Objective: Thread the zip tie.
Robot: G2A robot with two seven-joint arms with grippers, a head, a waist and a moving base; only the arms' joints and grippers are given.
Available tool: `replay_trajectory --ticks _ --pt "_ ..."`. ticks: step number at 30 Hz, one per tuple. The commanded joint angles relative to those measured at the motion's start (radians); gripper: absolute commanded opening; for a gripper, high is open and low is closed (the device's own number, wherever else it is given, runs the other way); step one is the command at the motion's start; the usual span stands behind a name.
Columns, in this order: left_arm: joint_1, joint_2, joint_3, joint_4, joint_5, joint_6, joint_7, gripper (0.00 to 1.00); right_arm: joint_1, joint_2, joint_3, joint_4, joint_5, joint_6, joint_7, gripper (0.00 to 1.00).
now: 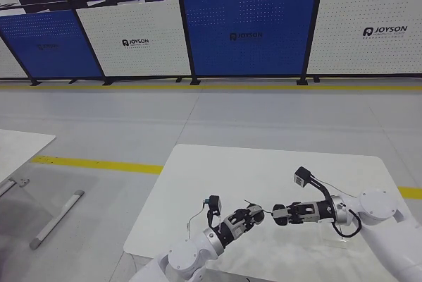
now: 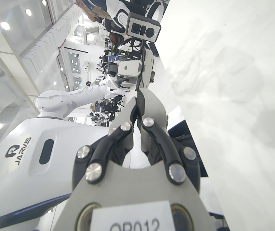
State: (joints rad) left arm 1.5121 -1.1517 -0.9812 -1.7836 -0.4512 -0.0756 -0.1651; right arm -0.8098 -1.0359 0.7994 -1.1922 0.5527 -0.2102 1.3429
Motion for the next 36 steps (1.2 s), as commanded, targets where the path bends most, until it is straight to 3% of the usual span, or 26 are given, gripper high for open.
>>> replay_trajectory --ticks 1,3,4,5,6,7,8,9,17,27,28,30,33,36 --pt "0.004 0.0 0.0 -0.003 0.01 -0.004 0.004 0.0 -0.008 0.0 0.001 -0.008 -0.002 0.001 -0.02 0.0" --pt "0.006 0.0 0.0 -0.005 0.014 -0.005 0.006 0.0 -0.019 0.0 0.009 -0.022 0.001 -0.001 -0.035 0.0" --pt "0.008 -0.001 -0.001 -0.006 0.016 -0.006 0.008 0.0 -0.026 0.002 0.019 -0.025 0.008 -0.006 -0.038 0.08" --pt "0.008 -0.001 -0.001 -0.007 0.017 -0.007 0.009 0.0 -0.031 0.003 0.026 -0.026 0.013 -0.009 -0.036 0.29" --pt "0.009 -0.001 -0.002 -0.008 0.022 -0.007 0.012 0.0 -0.035 0.005 0.034 -0.026 0.017 -0.011 -0.037 0.43" --pt "0.01 -0.001 -0.003 -0.009 0.025 -0.008 0.016 0.0 -0.04 0.007 0.042 -0.026 0.021 -0.015 -0.037 0.71" --pt "0.011 -0.002 -0.003 -0.011 0.028 -0.007 0.021 0.0 -0.047 0.009 0.053 -0.027 0.025 -0.022 -0.036 0.93" --pt "0.011 -0.002 -0.004 -0.012 0.032 -0.005 0.024 0.0 -0.053 0.012 0.063 -0.027 0.027 -0.027 -0.037 1.0" --pt "0.011 -0.008 0.005 -0.015 0.11 0.013 0.114 0.0 -0.129 0.039 0.161 -0.059 0.054 -0.063 -0.044 1.0" --pt "0.011 -0.009 0.007 -0.015 0.109 0.013 0.118 0.0 -0.131 0.039 0.163 -0.061 0.052 -0.064 -0.045 1.0" --pt "0.008 -0.009 0.003 -0.009 0.123 0.013 0.132 0.0 -0.131 0.039 0.163 -0.061 0.052 -0.064 -0.045 1.0" --pt "0.001 -0.013 0.009 0.016 0.234 -0.01 0.241 0.0 -0.131 0.039 0.163 -0.061 0.052 -0.064 -0.045 1.0" --pt "-0.019 -0.028 0.041 0.054 0.312 -0.013 0.367 0.0 -0.131 0.039 0.163 -0.061 0.052 -0.064 -0.045 1.0" --pt "-0.024 -0.039 0.076 0.064 0.33 0.008 0.394 0.0 -0.131 0.039 0.163 -0.061 0.052 -0.064 -0.045 1.0"
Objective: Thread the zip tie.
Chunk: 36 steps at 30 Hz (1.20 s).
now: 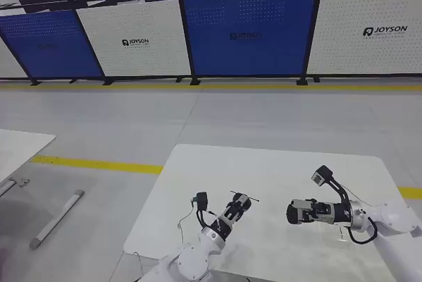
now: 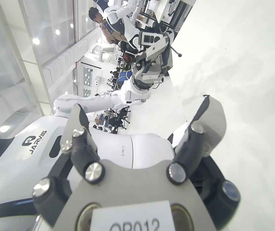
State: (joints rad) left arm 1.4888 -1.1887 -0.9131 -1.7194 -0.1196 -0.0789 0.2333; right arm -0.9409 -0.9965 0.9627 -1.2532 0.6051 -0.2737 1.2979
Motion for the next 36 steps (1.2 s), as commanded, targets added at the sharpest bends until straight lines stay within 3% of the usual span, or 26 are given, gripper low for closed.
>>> replay_trajectory --ticks 1,2,12,15,18,21,23,27,29,36 --pt "0.001 -0.003 0.013 -0.005 -0.007 0.021 -0.022 0.0 0.0 0.0 0.0 0.0 0.0 0.0 0.0 1.0" --pt "0.007 -0.003 0.018 -0.017 -0.041 0.027 -0.066 0.0 0.0 0.0 0.0 0.0 0.0 0.0 0.0 1.0" --pt "0.006 -0.003 0.017 -0.015 -0.035 0.029 -0.067 0.0 0.0 0.0 0.0 0.0 0.0 0.0 0.0 1.0" --pt "0.006 0.001 0.006 -0.027 -0.023 0.049 -0.115 0.0 0.0 0.0 0.0 0.0 0.0 0.0 0.0 1.0" --pt "0.022 0.013 -0.038 -0.081 -0.002 0.066 -0.158 0.0 0.0 0.0 0.0 0.0 0.0 0.0 0.0 1.0" --pt "0.059 0.03 -0.109 -0.179 0.011 0.09 -0.206 0.0 0.0 0.0 0.0 0.0 0.0 0.0 0.0 1.0" --pt "0.095 0.04 -0.158 -0.279 0.017 0.1 -0.232 0.0 0.0 0.0 0.0 0.0 0.0 0.0 0.0 1.0" --pt "0.155 0.052 -0.225 -0.402 0.037 0.118 -0.242 0.0 0.0 0.0 0.0 0.0 0.0 0.0 0.0 1.0" --pt "0.167 0.053 -0.237 -0.425 0.033 0.116 -0.239 0.0 0.0 0.0 0.0 0.0 0.0 0.0 0.0 1.0" --pt "0.167 0.053 -0.237 -0.425 0.033 0.116 -0.239 0.0 0.0 0.0 0.0 0.0 0.0 0.0 0.0 1.0"
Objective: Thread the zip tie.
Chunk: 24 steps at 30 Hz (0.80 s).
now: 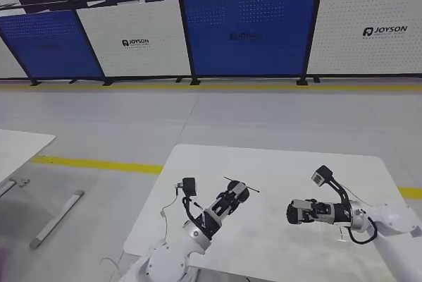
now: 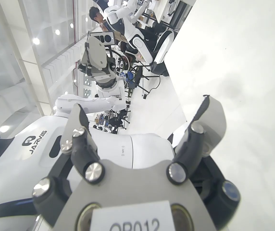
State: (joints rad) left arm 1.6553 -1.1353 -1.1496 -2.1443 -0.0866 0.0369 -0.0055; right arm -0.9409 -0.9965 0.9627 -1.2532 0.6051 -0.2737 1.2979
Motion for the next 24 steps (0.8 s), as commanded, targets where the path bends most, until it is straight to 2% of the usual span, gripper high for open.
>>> replay_trajectory --ticks 1,3,9,11,12,13,24 --pt "0.0 0.0 0.002 0.004 0.0 0.001 -0.002 0.0 0.0 0.0 0.0 0.0 0.0 0.0 0.0 1.0" --pt "-0.014 -0.002 0.017 0.035 0.001 0.019 -0.017 0.0 0.0 0.0 0.0 0.0 0.0 0.0 0.0 1.0" --pt "-0.097 -0.013 0.063 0.212 0.044 0.099 -0.029 0.0 0.0 0.0 0.0 0.0 0.0 0.0 0.0 1.0" --pt "-0.112 -0.016 0.071 0.269 0.062 0.104 -0.028 0.0 0.0 0.0 0.0 0.0 0.0 0.0 0.0 1.0" --pt "-0.115 -0.017 0.074 0.281 0.054 0.097 -0.031 0.0 0.0 0.0 0.0 0.0 0.0 0.0 0.0 1.0" --pt "-0.115 -0.018 0.072 0.291 0.036 0.083 -0.034 0.0 0.0 0.0 0.0 0.0 0.0 0.0 0.0 1.0" --pt "-0.115 -0.018 0.072 0.291 0.036 0.083 -0.034 0.0 0.0 0.0 0.0 0.0 0.0 0.0 0.0 1.0"
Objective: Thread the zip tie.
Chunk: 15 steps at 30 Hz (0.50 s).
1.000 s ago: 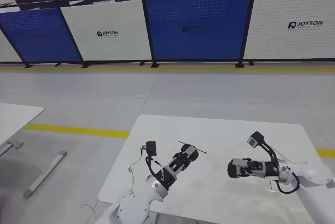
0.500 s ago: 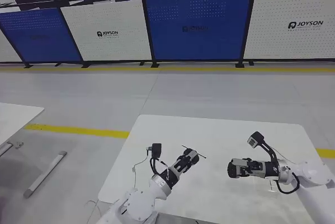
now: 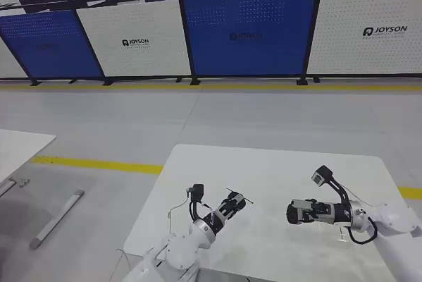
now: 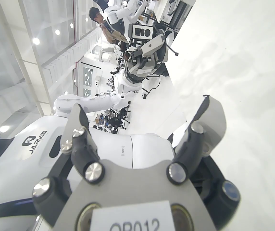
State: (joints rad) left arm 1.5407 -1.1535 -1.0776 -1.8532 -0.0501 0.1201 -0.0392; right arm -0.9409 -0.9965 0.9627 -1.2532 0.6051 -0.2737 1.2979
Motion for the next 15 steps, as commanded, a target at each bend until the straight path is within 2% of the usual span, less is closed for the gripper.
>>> replay_trajectory --ticks 1,4,6,8,9,11,13,14,15 --pt "0.0 0.0 0.0 0.0 0.0 0.0 0.0 0.0 0.0 0.0 0.0 0.0 0.0 0.0 0.0 1.0" --pt "0.0 0.0 0.0 -0.001 -0.001 -0.002 0.001 0.0 0.0 0.0 0.0 0.0 0.0 0.0 0.0 1.0" --pt "-0.001 -0.001 -0.014 -0.013 0.004 -0.029 0.035 0.0 0.0 0.0 0.0 0.0 0.0 0.0 0.0 1.0" --pt "0.014 0.0 -0.027 -0.05 0.034 -0.07 0.075 0.0 0.0 0.0 0.0 0.0 0.0 0.0 0.0 1.0" --pt "0.022 0.0 -0.037 -0.077 0.032 -0.082 0.081 0.0 0.0 0.0 0.0 0.0 0.0 0.0 0.0 1.0" --pt "0.053 0.004 -0.072 -0.16 0.029 -0.107 0.095 0.0 0.0 0.0 0.0 0.0 0.0 0.0 0.0 1.0" --pt "0.087 0.008 -0.098 -0.223 0.022 -0.128 0.093 0.0 0.0 0.0 0.0 0.0 0.0 0.0 0.0 1.0" --pt "0.11 0.011 -0.115 -0.262 0.009 -0.14 0.077 0.0 0.0 0.0 0.0 0.0 0.0 0.0 0.0 1.0" --pt "0.127 0.013 -0.127 -0.284 -0.004 -0.149 0.056 0.0 0.0 0.0 0.0 0.0 0.0 0.0 0.0 1.0"
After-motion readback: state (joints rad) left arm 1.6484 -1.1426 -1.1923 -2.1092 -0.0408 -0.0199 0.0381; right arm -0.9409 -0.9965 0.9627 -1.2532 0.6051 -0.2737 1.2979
